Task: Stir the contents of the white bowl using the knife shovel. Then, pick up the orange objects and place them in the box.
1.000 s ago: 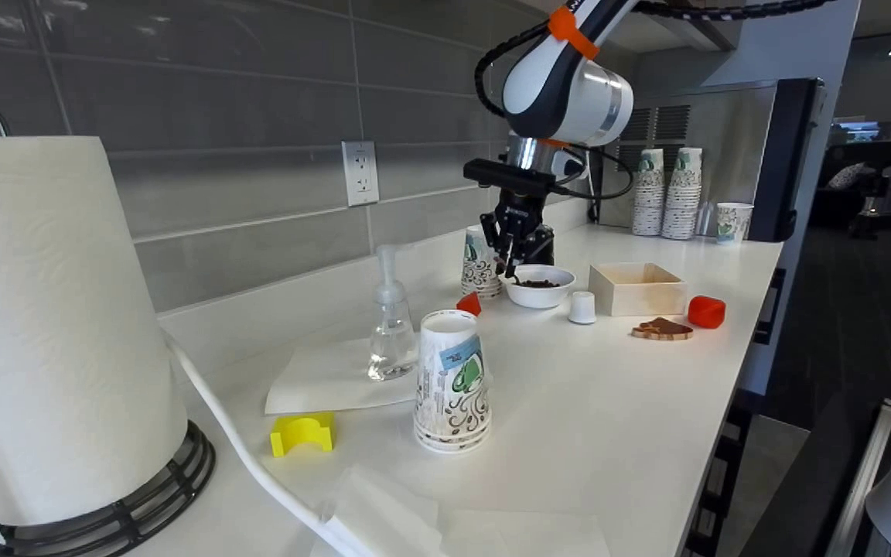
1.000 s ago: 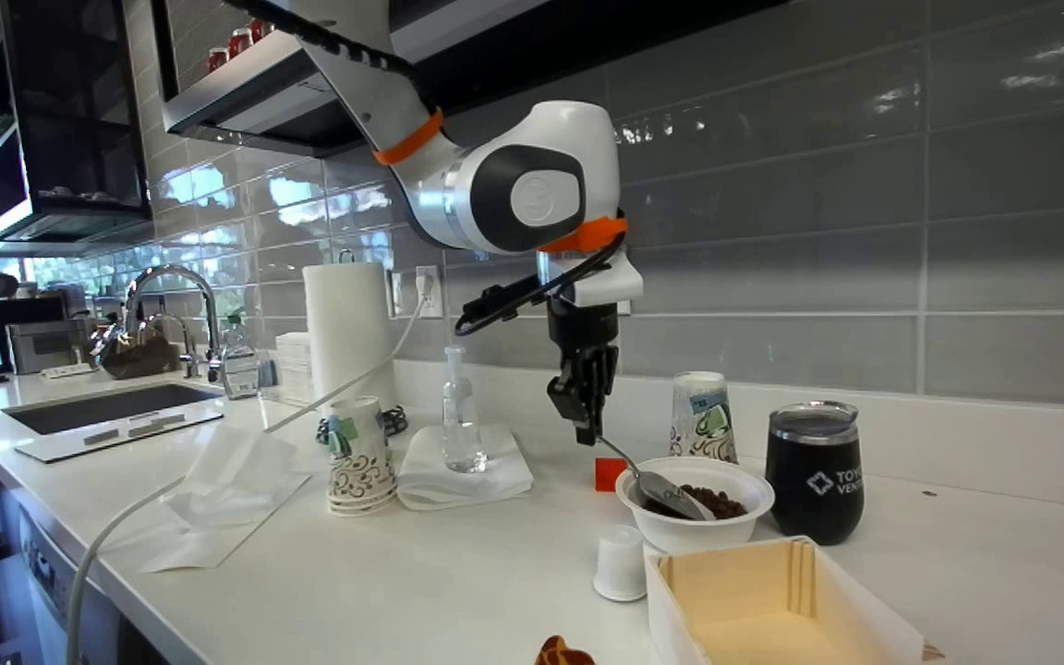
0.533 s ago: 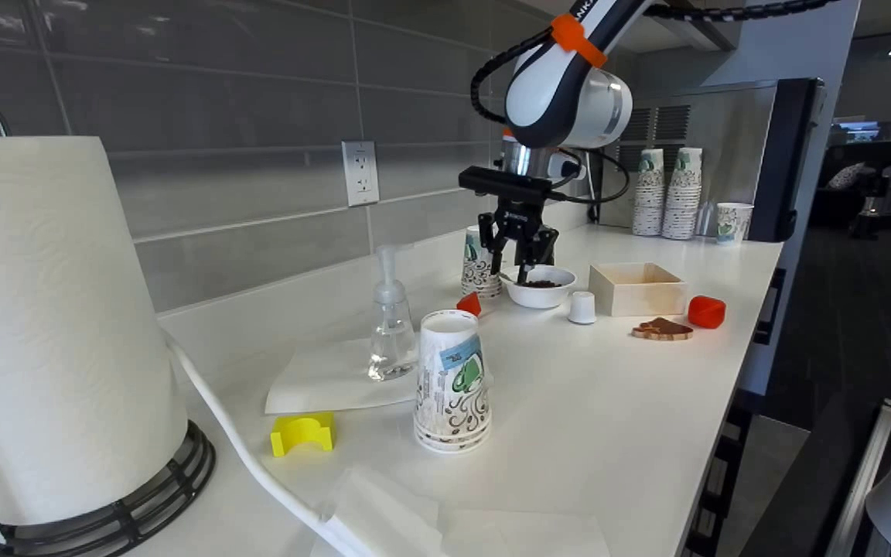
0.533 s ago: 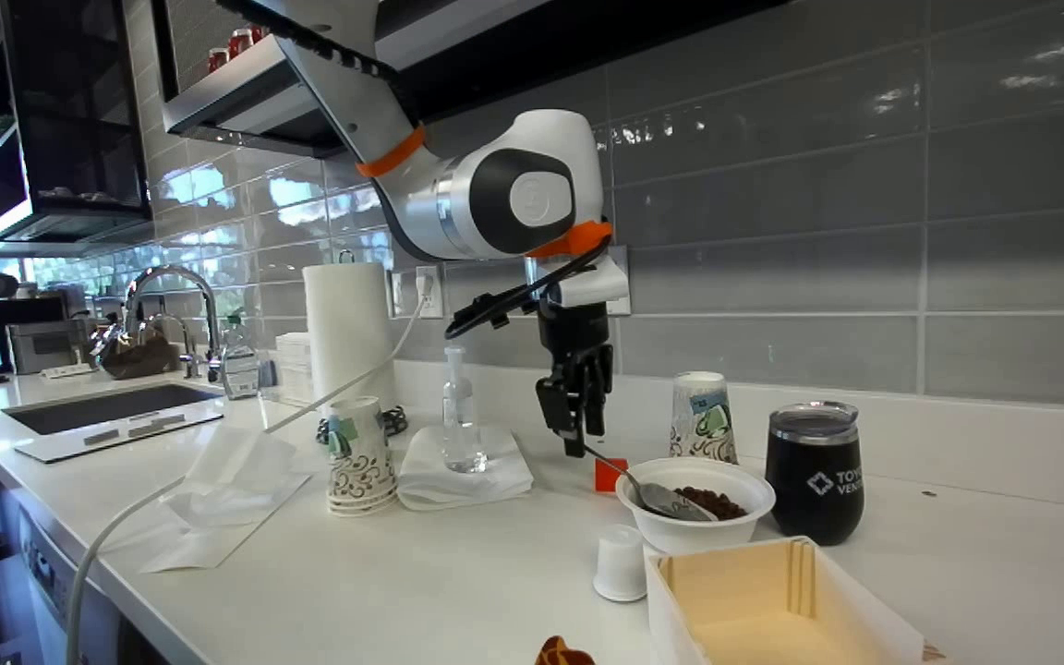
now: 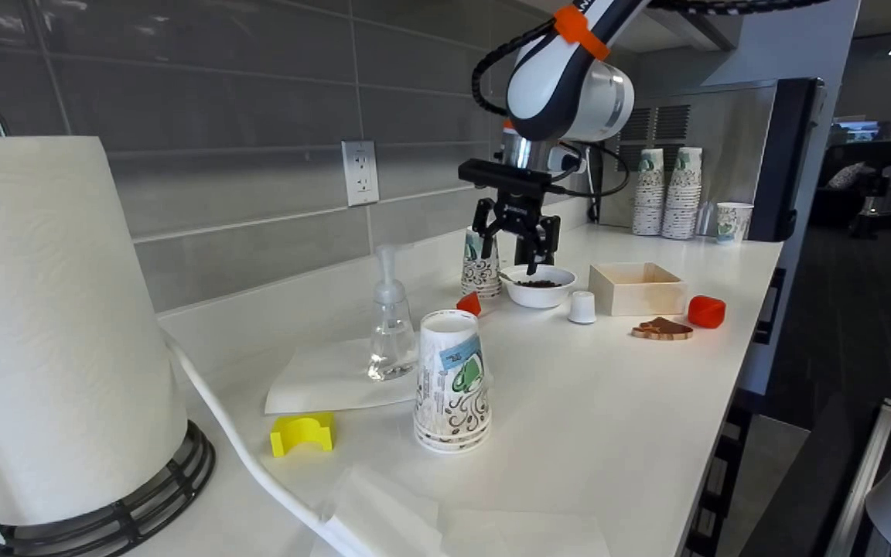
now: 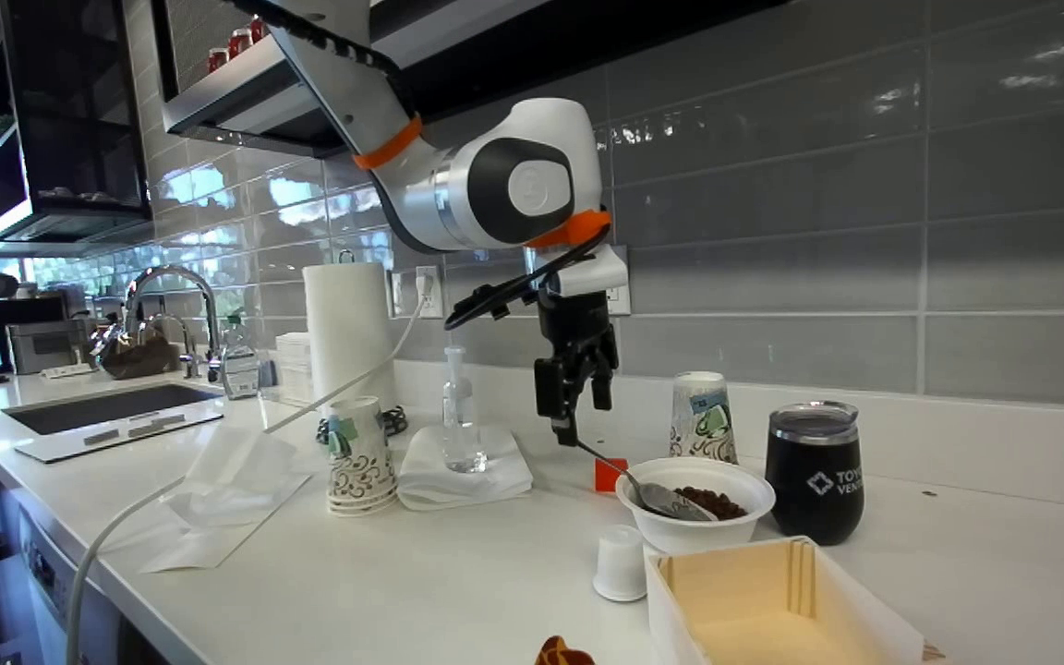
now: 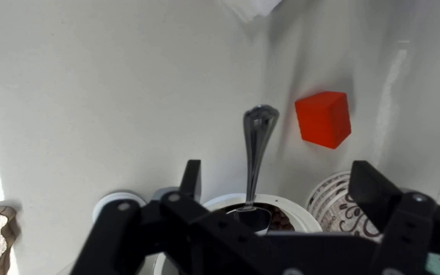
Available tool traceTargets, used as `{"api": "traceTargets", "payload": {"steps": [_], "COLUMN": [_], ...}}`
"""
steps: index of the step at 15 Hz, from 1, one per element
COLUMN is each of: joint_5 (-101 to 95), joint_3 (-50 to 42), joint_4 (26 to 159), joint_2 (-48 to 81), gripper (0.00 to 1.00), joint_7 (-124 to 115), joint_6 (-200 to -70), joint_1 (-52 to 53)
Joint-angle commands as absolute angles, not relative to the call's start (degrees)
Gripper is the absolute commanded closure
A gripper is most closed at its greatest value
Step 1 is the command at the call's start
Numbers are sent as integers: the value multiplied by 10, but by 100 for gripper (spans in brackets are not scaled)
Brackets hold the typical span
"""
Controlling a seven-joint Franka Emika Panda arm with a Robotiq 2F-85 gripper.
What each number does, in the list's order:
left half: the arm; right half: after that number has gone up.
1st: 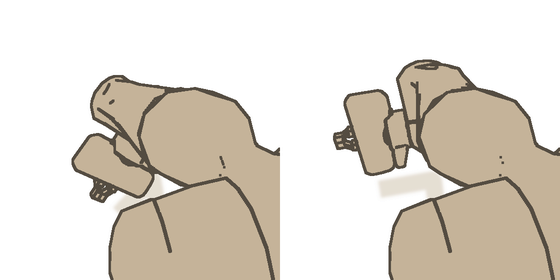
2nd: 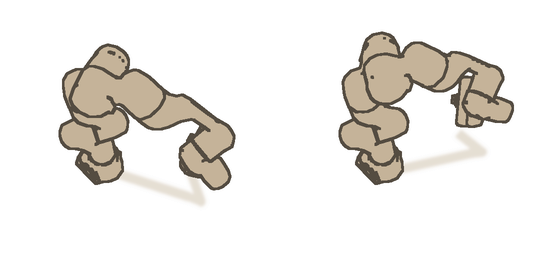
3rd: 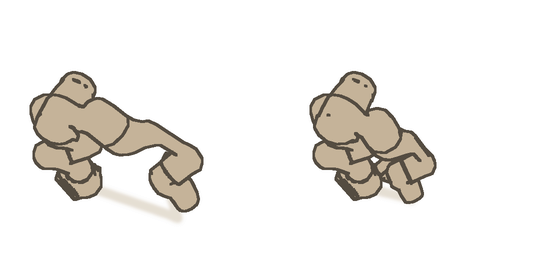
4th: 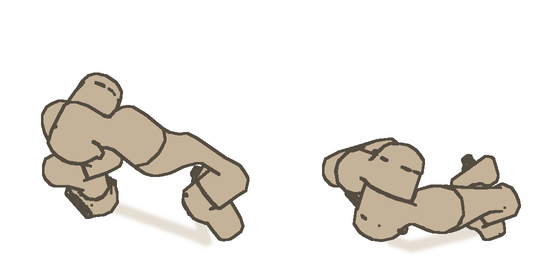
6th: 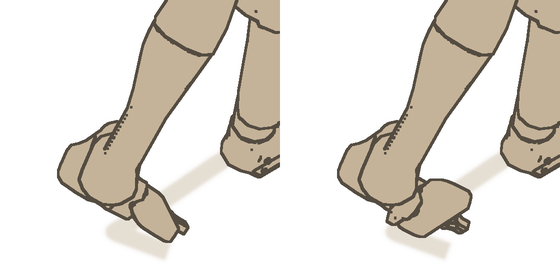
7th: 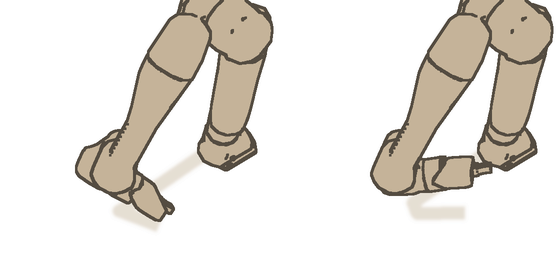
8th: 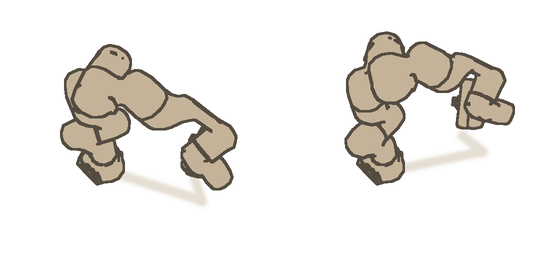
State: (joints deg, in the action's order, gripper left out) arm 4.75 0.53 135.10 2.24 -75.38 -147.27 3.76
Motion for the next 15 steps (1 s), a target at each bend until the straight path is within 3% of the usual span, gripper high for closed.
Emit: {"api": "traceTargets", "payload": {"steps": [1, 15], "joint_5": [33, -86], "joint_3": [11, 45], "joint_4": [1370, 1288], "joint_2": [-24, 69], "gripper": [0, 0], "joint_7": [-770, -779], "joint_6": [-1483, -1507], "joint_1": [36, 55]}}
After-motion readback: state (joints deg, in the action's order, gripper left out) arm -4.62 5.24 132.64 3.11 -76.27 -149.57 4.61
